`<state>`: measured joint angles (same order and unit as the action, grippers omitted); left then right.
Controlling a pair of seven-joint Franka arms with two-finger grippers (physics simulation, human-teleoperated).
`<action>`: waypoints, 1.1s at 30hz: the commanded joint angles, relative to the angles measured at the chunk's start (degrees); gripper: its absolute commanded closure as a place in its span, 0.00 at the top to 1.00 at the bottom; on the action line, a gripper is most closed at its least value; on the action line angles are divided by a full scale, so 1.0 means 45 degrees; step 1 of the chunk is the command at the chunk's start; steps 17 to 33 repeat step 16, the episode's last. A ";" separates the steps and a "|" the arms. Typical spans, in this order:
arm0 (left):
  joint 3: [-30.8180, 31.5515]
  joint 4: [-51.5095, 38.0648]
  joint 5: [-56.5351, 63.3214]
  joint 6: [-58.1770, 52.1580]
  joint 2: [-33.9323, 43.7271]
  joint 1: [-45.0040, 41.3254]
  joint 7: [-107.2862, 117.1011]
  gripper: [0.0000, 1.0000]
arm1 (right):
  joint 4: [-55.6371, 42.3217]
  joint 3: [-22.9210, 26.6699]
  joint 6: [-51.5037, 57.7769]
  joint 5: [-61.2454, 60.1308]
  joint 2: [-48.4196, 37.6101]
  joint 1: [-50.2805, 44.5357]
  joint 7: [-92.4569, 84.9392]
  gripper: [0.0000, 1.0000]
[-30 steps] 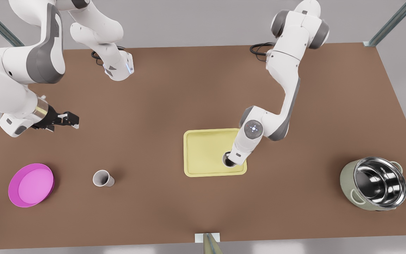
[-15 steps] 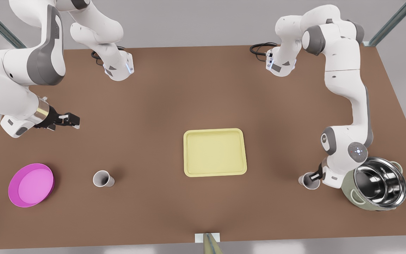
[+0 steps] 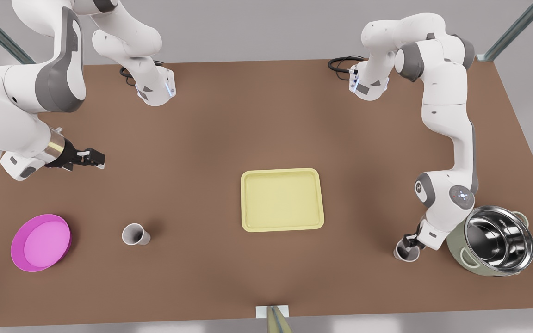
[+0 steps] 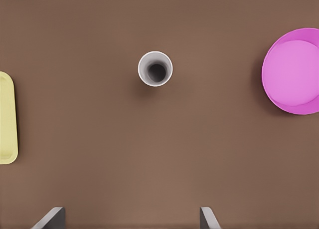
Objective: Use the left arm to pick up the white IKEA cup from the tray and place it on the middle-left position; use the right arm to pick up the white IKEA cup from the tray and place it on the middle-right position
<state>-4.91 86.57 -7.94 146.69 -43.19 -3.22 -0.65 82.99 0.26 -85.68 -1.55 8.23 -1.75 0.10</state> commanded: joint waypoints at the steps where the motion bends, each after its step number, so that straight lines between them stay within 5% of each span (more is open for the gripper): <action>1: -0.0021 0.0001 0.0651 0.0157 0.0027 -0.0008 -0.1730 1.00 | -0.0005 0.0001 0.0017 -0.0008 -0.0013 -0.0002 0.0153 1.00; 6: -0.0002 -0.0760 0.2330 -0.9118 0.3717 -0.0067 -0.1691 1.00 | -0.0024 0.0021 0.0017 -0.0223 -0.0013 -0.0002 0.0153 1.00; 9: 0.0057 -0.1934 0.1104 -1.3261 0.5824 -0.0086 -0.0619 1.00 | -0.0024 0.0021 0.0017 -0.0223 -0.0014 -0.0002 0.0153 1.00; 11: 0.0154 0.0316 0.0885 -1.1367 0.7938 -0.0223 -0.0111 1.00 | -0.0024 0.0021 0.0037 -0.0223 -0.0033 -0.0002 0.0153 1.00; 33: 0.0252 0.0021 0.0963 -1.1367 0.7546 -0.0535 0.0125 1.00 | -0.0024 0.0079 0.0134 -0.0203 -0.0033 0.0017 0.0172 1.00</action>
